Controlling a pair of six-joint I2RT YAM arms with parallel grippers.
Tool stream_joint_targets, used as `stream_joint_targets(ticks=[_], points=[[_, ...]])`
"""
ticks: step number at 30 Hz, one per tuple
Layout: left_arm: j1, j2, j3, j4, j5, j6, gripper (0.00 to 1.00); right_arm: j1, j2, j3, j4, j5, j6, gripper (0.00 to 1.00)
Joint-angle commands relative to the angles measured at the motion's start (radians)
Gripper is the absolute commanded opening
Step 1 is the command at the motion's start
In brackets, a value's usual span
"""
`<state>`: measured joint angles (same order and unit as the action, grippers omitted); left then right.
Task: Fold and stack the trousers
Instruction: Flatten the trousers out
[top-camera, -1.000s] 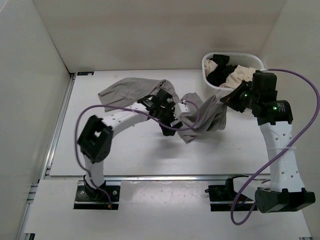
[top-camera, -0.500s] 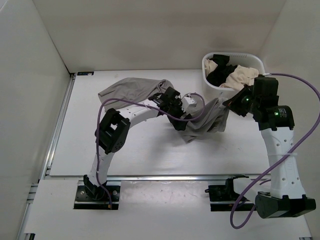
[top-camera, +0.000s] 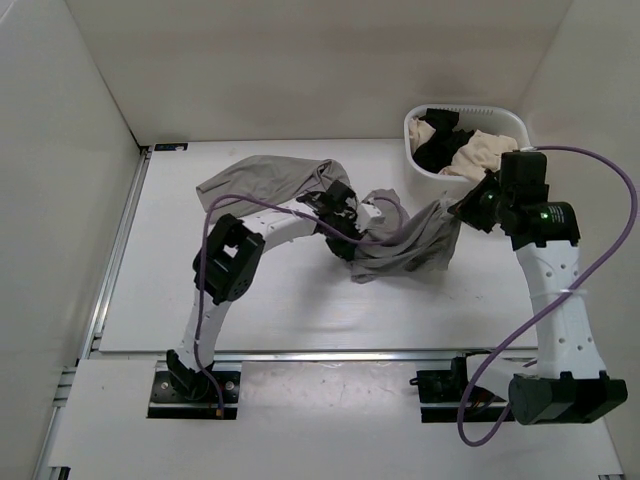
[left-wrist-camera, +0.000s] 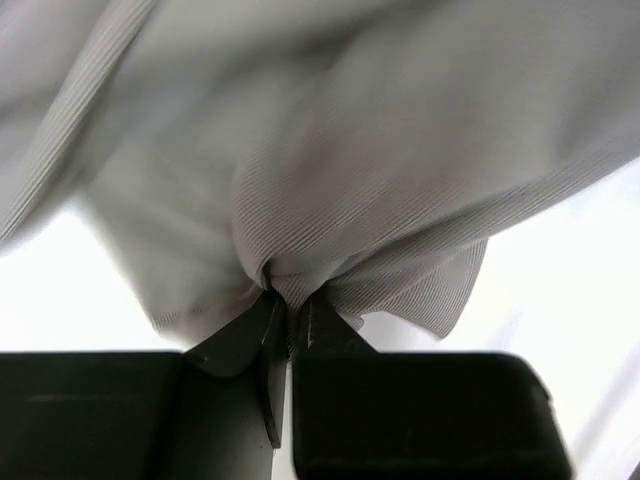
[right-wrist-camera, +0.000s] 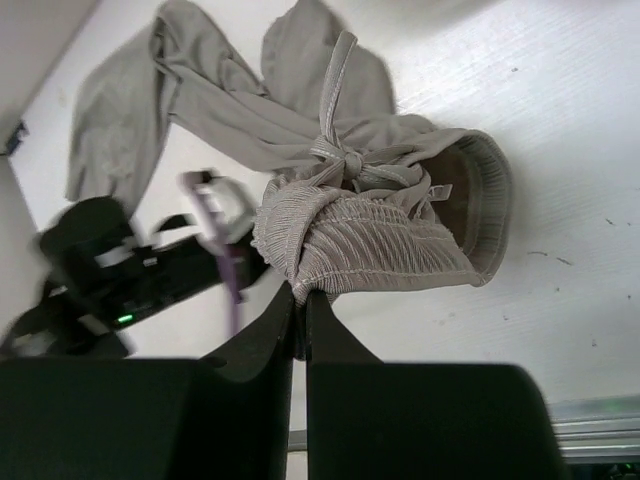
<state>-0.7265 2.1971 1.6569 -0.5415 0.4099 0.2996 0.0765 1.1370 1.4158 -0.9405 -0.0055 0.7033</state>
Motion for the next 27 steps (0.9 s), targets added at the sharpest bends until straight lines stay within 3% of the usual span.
stream_joint_targets(ticks=[1,2,6,10,15,18,23,25,27], points=[[0.165,-0.236,-0.019,-0.192,-0.238,0.108,0.14,-0.009,0.058,-0.025,0.011,0.022,-0.062,0.00],[0.244,-0.319,0.024,-0.218,-0.268,0.139,0.14,-0.020,0.082,-0.038,0.011,0.022,-0.062,0.00],[0.351,-0.477,0.161,-0.331,-0.462,0.307,0.14,-0.020,0.115,-0.038,0.080,-0.051,-0.087,0.00],[0.351,-0.583,0.266,-0.397,-0.609,0.461,0.14,-0.020,0.193,0.064,0.132,-0.203,-0.097,0.00],[0.303,-0.605,0.452,-0.587,-0.712,0.498,0.14,0.017,0.233,0.198,0.060,-0.264,-0.128,0.00],[0.293,-0.646,0.434,-0.615,-0.711,0.507,0.14,0.026,0.202,0.175,0.060,-0.274,-0.128,0.00],[0.263,-0.654,0.226,-0.615,-0.571,0.457,0.14,0.026,0.179,0.138,0.049,-0.264,-0.119,0.00],[0.251,-0.626,0.155,-0.615,-0.496,0.421,0.16,0.026,0.179,0.138,0.040,-0.264,-0.119,0.00],[0.242,-0.568,0.072,-0.615,-0.438,0.386,0.26,0.026,0.188,0.138,0.016,-0.234,-0.131,0.00]])
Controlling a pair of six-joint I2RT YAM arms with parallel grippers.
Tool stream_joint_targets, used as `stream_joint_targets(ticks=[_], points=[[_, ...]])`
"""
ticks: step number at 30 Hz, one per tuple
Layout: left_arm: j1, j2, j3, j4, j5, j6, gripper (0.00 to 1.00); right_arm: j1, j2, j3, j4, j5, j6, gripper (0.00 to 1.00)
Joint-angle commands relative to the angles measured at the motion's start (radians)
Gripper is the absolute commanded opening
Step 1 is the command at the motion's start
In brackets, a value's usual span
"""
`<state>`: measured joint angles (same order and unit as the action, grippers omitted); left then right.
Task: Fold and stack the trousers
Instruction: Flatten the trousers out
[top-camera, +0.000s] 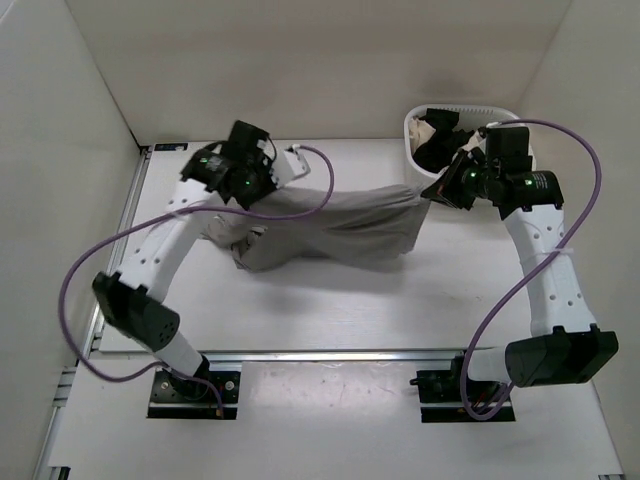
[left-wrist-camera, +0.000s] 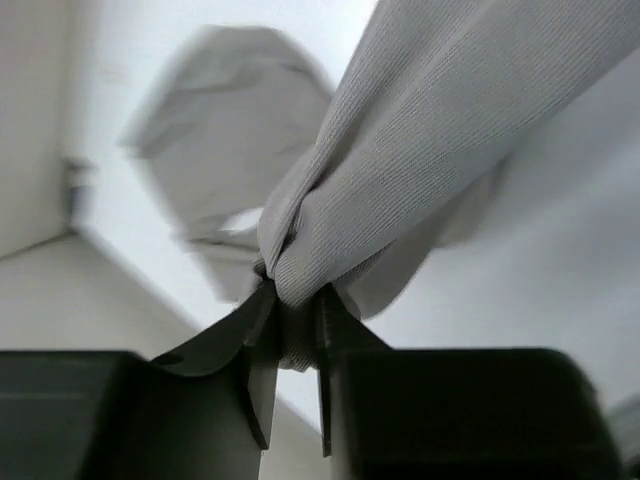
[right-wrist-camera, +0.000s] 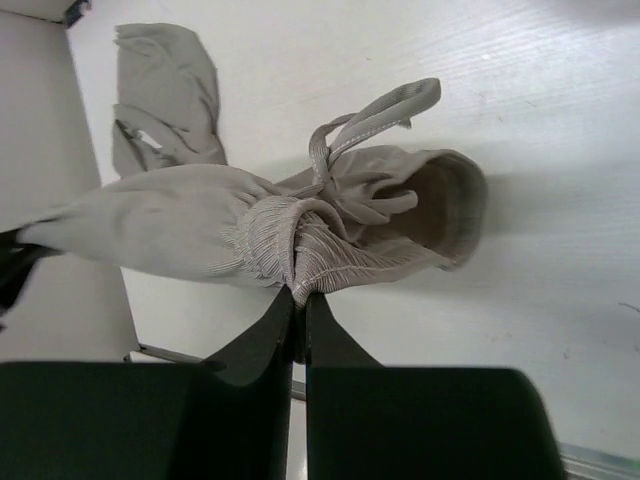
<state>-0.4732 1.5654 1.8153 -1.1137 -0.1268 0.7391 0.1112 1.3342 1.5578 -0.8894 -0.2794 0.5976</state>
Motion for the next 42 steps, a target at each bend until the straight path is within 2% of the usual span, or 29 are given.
stream_joint_targets(ticks=[1,2,3,4,7,9,11,12,15,18,22,25,28,36,38,41,42], points=[[-0.012,0.086,-0.109,-0.043,0.157,-0.081,0.32,-0.008,0.000,-0.018,-0.049,0.066,-0.038,0.00],[-0.012,0.134,-0.125,-0.064,0.186,-0.099,0.48,-0.008,0.000,-0.036,-0.090,0.084,-0.050,0.00],[-0.012,0.152,-0.125,-0.084,0.212,-0.118,0.60,-0.019,0.013,-0.045,-0.112,0.097,-0.050,0.00],[-0.012,0.166,-0.125,-0.100,0.240,-0.132,0.66,-0.028,0.013,-0.054,-0.132,0.117,-0.061,0.00],[0.048,0.139,-0.125,-0.101,0.311,-0.167,0.71,-0.050,-0.019,-0.105,-0.154,0.167,-0.071,0.00],[0.151,0.082,-0.134,-0.066,0.323,-0.167,0.73,-0.092,-0.041,-0.129,-0.154,0.198,-0.082,0.00],[0.214,0.052,-0.180,0.029,0.274,-0.176,0.71,-0.126,-0.050,-0.168,-0.154,0.198,-0.093,0.00],[0.249,0.042,-0.241,0.058,0.185,-0.164,0.69,-0.155,-0.059,-0.180,-0.154,0.189,-0.108,0.00],[0.292,0.054,-0.371,0.159,0.052,-0.117,0.64,-0.177,-0.059,-0.234,-0.126,0.155,-0.121,0.00],[0.356,0.126,-0.410,0.250,0.032,-0.127,0.62,-0.177,-0.059,-0.277,-0.069,0.105,-0.121,0.00],[0.482,0.296,-0.256,0.296,0.068,-0.207,0.61,-0.177,-0.050,-0.298,-0.046,0.082,-0.121,0.00],[0.521,0.349,-0.182,0.321,0.119,-0.227,0.65,-0.177,-0.050,-0.309,-0.046,0.082,-0.131,0.00],[0.521,0.439,-0.123,0.330,0.119,-0.227,0.70,-0.177,-0.050,-0.334,-0.046,0.082,-0.140,0.00],[0.550,0.590,-0.017,0.348,0.119,-0.284,0.72,-0.177,-0.059,-0.367,-0.046,0.082,-0.159,0.00],[0.550,0.616,-0.007,0.339,0.119,-0.284,0.69,-0.177,-0.059,-0.377,-0.046,0.094,-0.159,0.00],[0.550,0.665,-0.007,0.312,0.014,-0.284,0.67,-0.177,-0.059,-0.367,-0.057,0.117,-0.159,0.00],[0.561,0.677,0.004,0.287,0.001,-0.293,0.63,-0.177,-0.059,-0.367,-0.057,0.117,-0.159,0.00]])
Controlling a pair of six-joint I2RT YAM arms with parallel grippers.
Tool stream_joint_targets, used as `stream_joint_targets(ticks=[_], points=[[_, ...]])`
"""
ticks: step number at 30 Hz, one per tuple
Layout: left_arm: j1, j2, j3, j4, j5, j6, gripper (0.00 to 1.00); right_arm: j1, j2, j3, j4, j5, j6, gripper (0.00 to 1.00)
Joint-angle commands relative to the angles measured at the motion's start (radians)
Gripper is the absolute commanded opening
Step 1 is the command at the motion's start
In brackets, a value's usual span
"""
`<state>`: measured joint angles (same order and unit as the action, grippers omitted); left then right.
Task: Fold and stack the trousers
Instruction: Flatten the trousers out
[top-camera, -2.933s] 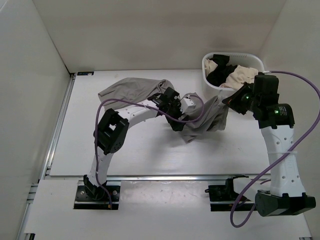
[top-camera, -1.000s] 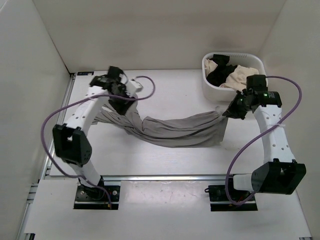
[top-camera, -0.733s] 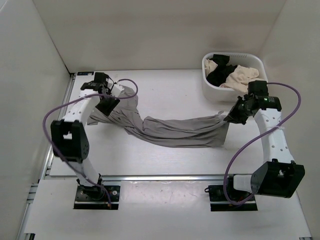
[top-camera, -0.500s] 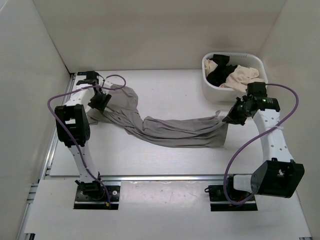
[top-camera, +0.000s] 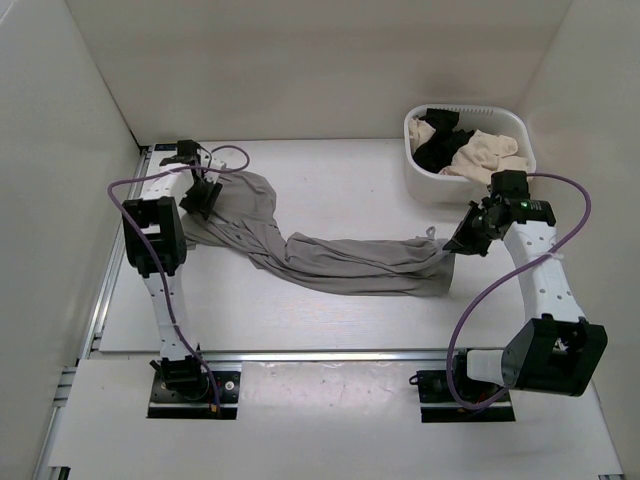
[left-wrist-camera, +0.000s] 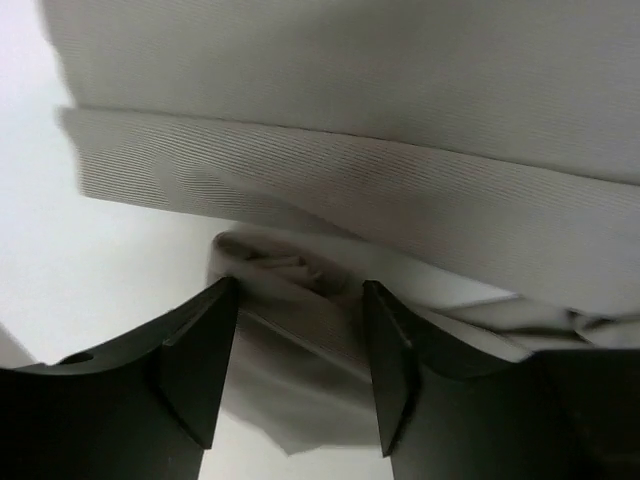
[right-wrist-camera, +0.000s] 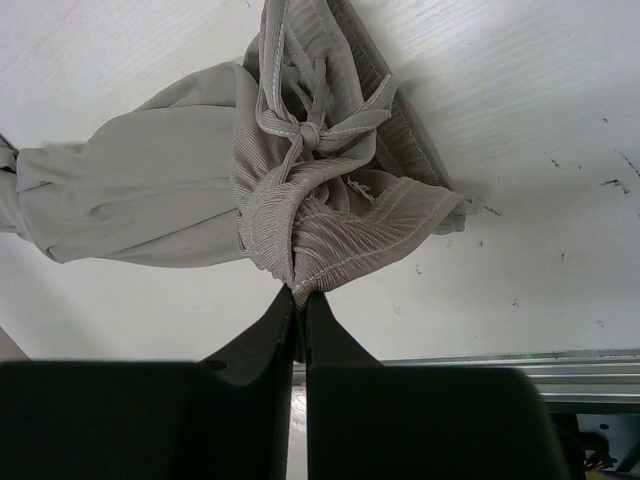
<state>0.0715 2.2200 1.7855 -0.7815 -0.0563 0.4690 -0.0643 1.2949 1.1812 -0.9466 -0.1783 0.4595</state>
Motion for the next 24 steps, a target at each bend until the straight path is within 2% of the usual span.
stream_joint_targets(ticks=[1,3,4,9,14,19,24], points=[[0.016,0.023,0.046,-0.045,-0.070,-0.023,0.59,-0.002,-0.020,0.020,0.000,0.016,-0.021,0.00],[0.042,0.023,0.066,-0.045,-0.039,-0.052,0.37,-0.002,-0.009,0.030,0.000,0.016,-0.021,0.00],[0.042,0.014,0.075,-0.045,-0.030,-0.052,0.14,-0.002,0.001,0.040,0.000,0.016,-0.021,0.00],[0.042,-0.043,0.104,-0.045,-0.030,-0.075,0.14,-0.011,0.032,0.060,0.009,0.025,-0.021,0.00],[0.063,-0.140,0.146,-0.045,-0.017,-0.075,0.14,-0.051,0.113,0.170,0.031,0.013,-0.021,0.00],[0.140,-0.267,0.176,-0.045,-0.017,-0.020,0.14,-0.120,0.158,0.359,-0.007,-0.058,-0.021,0.00],[0.229,-0.400,0.154,-0.045,-0.060,0.057,0.14,-0.193,0.147,0.393,-0.084,-0.087,-0.021,0.00]])
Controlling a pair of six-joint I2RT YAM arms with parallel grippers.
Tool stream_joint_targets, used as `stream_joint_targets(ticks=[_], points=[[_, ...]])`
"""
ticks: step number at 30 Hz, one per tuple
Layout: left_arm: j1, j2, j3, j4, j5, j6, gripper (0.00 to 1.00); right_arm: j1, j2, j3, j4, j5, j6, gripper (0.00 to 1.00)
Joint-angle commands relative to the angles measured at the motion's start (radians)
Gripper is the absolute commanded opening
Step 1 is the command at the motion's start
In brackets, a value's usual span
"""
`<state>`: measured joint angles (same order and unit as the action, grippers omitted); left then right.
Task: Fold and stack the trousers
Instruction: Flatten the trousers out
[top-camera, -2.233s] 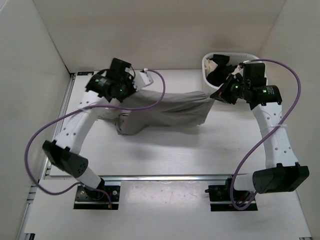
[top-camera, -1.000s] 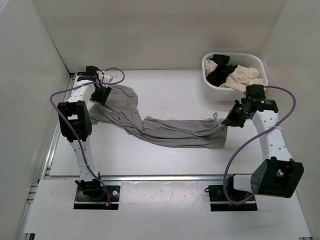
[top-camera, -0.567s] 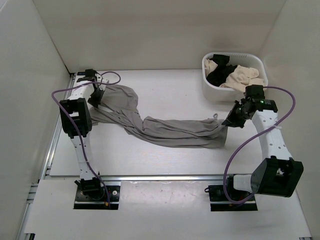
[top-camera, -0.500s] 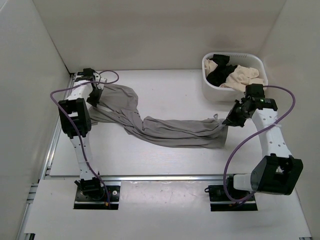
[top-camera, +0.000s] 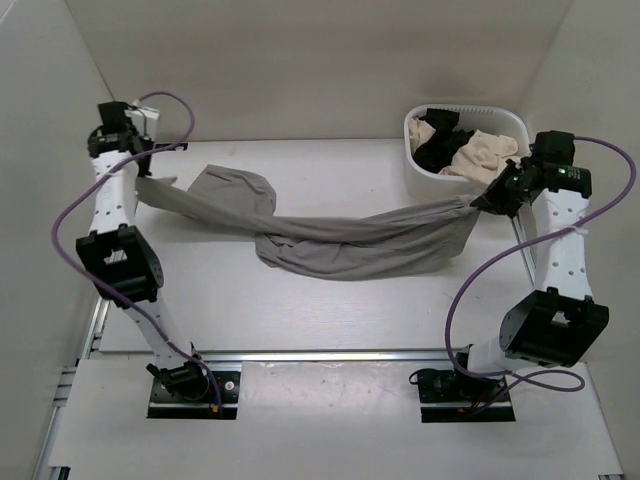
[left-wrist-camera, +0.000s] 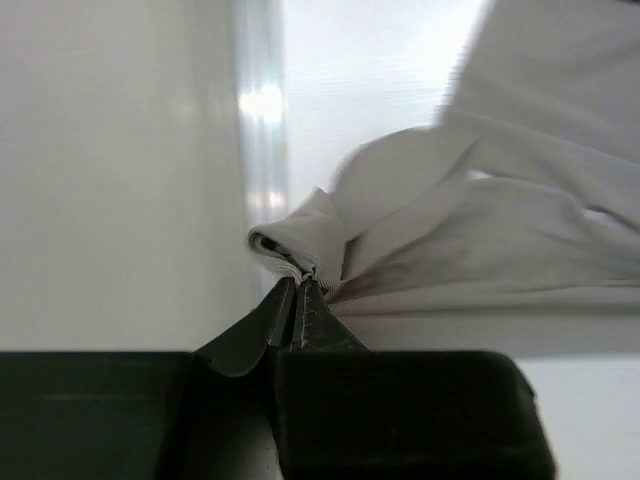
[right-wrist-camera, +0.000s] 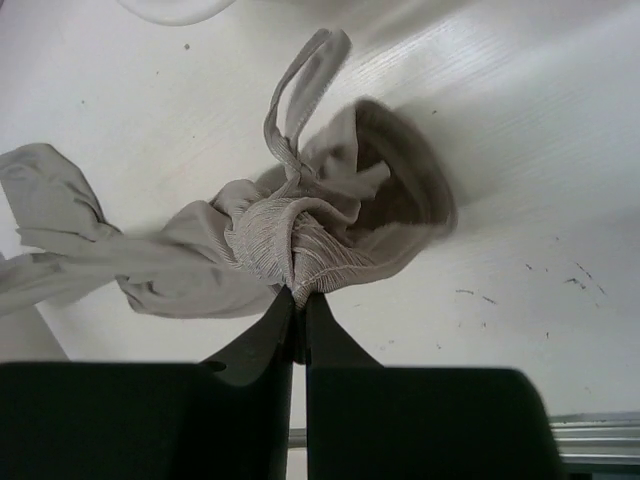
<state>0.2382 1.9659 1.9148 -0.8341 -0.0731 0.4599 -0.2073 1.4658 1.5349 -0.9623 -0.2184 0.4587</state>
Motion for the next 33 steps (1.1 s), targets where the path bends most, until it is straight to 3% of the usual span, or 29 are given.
stream_joint_targets(ticks=[1,5,12,17,22,25,31,33], points=[[0.078,-0.168,0.014,0.007,-0.044,0.080,0.14,-0.067,-0.039,0.039,-0.078,-0.058,-0.020,0.00],[0.226,-0.263,-0.097,0.007,-0.054,0.132,0.14,-0.170,-0.090,0.039,-0.127,-0.067,-0.031,0.00],[0.423,-0.372,-0.357,0.007,0.047,0.186,0.14,-0.190,-0.133,-0.113,-0.119,-0.050,-0.022,0.00],[0.444,-0.456,-0.516,0.039,0.085,0.256,0.14,-0.215,-0.133,-0.162,-0.081,-0.136,-0.012,0.00],[0.444,-0.574,-0.797,0.003,0.108,0.301,0.14,-0.215,-0.147,-0.231,-0.091,-0.122,-0.023,0.00],[0.458,-0.673,-0.961,-0.045,0.034,0.347,0.14,-0.215,-0.170,-0.256,-0.104,-0.062,-0.034,0.00],[0.542,-0.808,-1.143,-0.105,-0.061,0.459,0.14,-0.215,-0.144,-0.246,-0.125,-0.004,-0.043,0.00],[0.564,-0.819,-1.221,-0.105,-0.094,0.474,0.20,-0.215,-0.131,-0.246,-0.125,-0.028,-0.043,0.00]])
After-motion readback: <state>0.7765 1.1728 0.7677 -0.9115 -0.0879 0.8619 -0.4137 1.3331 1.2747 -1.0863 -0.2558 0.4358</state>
